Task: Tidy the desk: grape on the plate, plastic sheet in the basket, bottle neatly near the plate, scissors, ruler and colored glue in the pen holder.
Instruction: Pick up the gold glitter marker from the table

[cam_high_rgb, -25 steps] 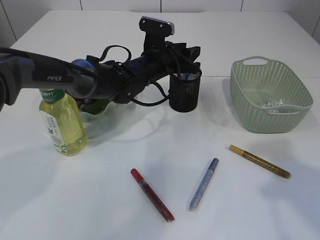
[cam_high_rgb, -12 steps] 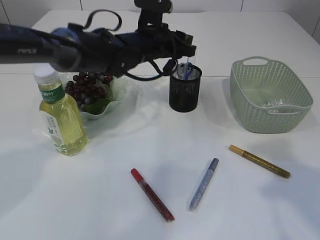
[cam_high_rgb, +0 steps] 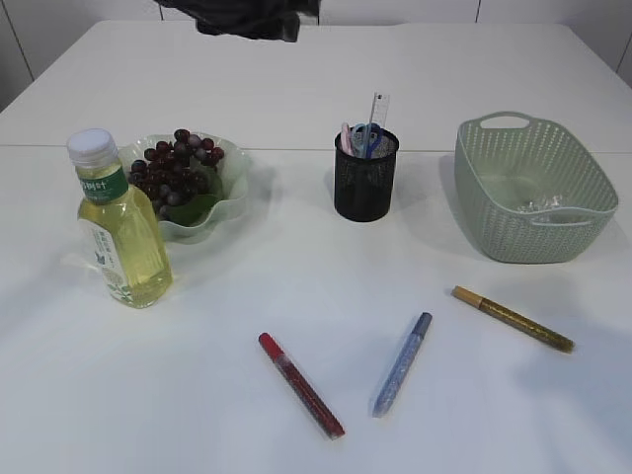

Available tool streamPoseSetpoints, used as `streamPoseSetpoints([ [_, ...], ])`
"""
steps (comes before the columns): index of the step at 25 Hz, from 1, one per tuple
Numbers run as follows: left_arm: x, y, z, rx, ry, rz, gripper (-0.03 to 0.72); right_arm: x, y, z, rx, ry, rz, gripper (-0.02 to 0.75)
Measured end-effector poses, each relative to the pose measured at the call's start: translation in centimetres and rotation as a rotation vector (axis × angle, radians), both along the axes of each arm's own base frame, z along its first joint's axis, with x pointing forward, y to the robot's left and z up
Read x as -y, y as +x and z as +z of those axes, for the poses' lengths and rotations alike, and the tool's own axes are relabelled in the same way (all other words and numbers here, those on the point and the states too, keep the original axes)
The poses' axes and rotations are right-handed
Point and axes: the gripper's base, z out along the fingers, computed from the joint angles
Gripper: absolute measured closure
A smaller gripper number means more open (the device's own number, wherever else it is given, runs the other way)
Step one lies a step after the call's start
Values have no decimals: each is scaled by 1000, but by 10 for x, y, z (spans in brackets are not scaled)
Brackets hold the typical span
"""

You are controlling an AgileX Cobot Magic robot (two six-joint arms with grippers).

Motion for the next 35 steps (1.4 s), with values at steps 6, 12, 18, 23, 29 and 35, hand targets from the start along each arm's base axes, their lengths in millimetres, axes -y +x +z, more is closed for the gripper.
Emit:
streamPoseSetpoints([
  [6,-37,-57,52,-207,76,59,357,-3,-1,0,-8,34,6,478],
  [12,-65,-109,84,-374,129,68,357,-5,-1,-1,-13,53,12,478],
  [18,-71,-132,105,-383,38,24,357,-9,13,-11,-77,45,25,478],
  [23,-78,-152,121,-353,-4,-18,357,-19,36,-32,-195,39,102,478],
  [29,-92,-180,102,-426,4,-35,357,-28,62,-61,-331,-12,268,478],
  [35,-103,-200,84,-474,27,-38,357,-36,91,-68,-358,-55,430,478],
])
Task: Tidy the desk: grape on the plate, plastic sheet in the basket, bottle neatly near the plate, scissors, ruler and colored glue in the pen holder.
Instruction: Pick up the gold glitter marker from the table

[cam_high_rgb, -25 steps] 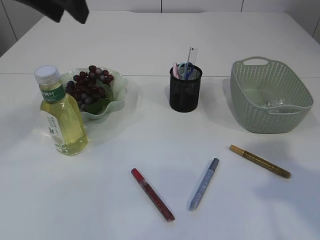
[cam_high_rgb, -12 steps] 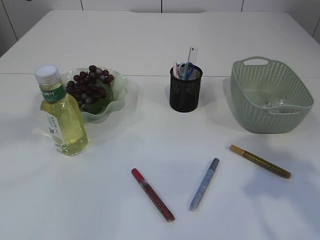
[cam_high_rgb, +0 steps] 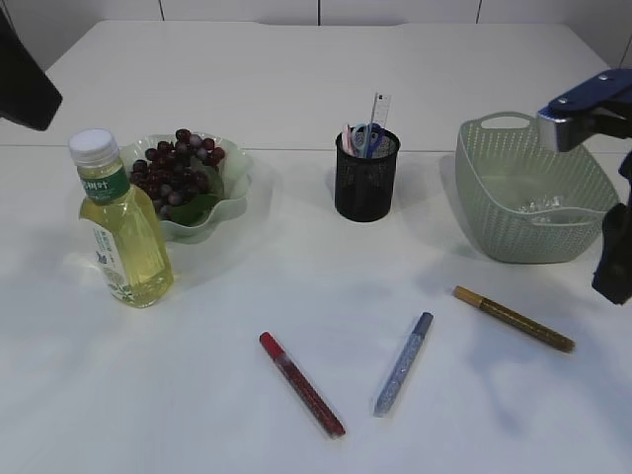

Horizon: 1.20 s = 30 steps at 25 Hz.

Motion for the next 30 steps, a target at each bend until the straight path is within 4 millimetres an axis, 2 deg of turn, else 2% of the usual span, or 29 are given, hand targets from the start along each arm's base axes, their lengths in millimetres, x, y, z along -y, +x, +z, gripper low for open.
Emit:
streamPoseSetpoints([
  [4,-5,-8,7,25,-16,0,357,-9,22,-1,-8,30,75,478],
  [12,-10,-20,15,48,-55,-8,356,-23,72,-47,-125,30,151,478],
  [15,-8,-21,16,36,-75,-15,357,-20,86,-62,-158,34,145,478],
  [19,-7,-22,16,27,-88,-20,357,-4,98,-79,-204,93,93,500],
  [22,-7,-22,16,26,-91,-20,357,8,101,-84,-212,128,71,507],
  [30,-7,-22,16,26,-91,-20,356,14,108,-85,-146,106,104,506],
])
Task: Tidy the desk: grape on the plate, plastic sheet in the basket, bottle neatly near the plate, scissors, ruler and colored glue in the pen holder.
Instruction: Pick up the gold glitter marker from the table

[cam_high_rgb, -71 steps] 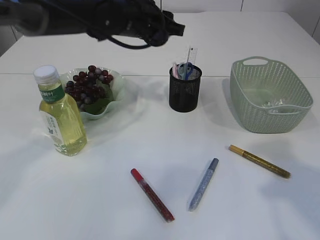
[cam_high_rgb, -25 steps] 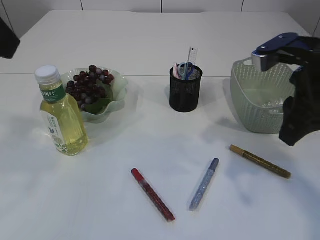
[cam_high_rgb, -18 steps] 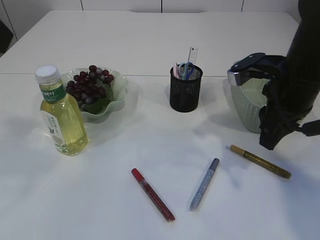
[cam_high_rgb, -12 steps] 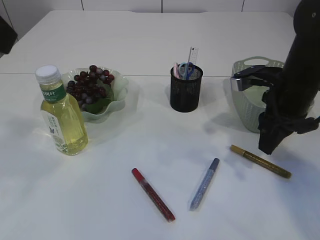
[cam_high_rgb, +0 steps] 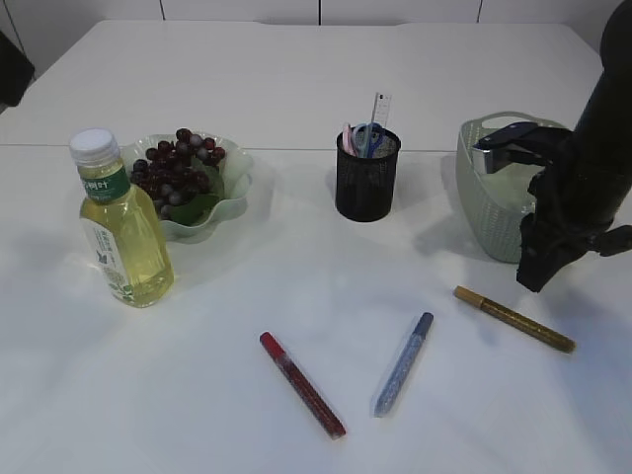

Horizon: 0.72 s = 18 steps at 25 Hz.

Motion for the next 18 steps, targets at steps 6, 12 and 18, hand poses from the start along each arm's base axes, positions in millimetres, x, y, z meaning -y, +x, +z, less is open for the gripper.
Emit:
streamPoseSetpoints([
  [6,0,0,0,5,5,-10,356,-1,8,-16,-2,4,-33,425],
  [12,-1,1,0,19,26,-9,356,2,13,-39,-43,-37,6,387],
  [18,-2,1,0,20,27,-9,356,4,21,-49,-49,-65,23,385],
])
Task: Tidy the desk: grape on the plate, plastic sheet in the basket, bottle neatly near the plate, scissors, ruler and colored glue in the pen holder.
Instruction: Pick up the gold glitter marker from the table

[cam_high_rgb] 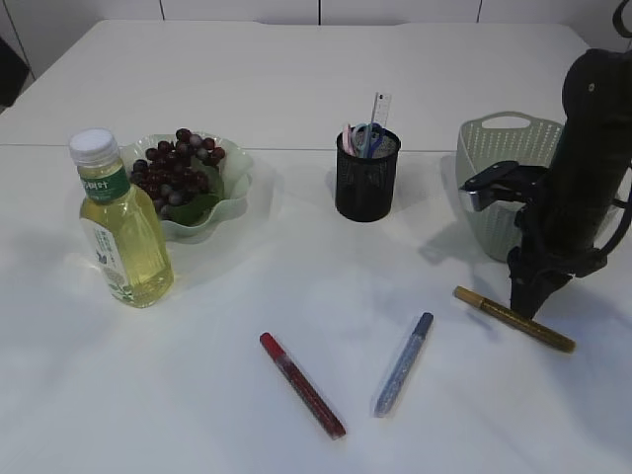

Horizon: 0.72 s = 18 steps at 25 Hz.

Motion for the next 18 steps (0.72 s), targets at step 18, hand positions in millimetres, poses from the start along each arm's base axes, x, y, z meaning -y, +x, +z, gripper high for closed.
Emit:
streamPoseSetpoints([
  [18,-1,0,0,11,15,-10,356,-17,-1,-20,-49,-33,77,384],
])
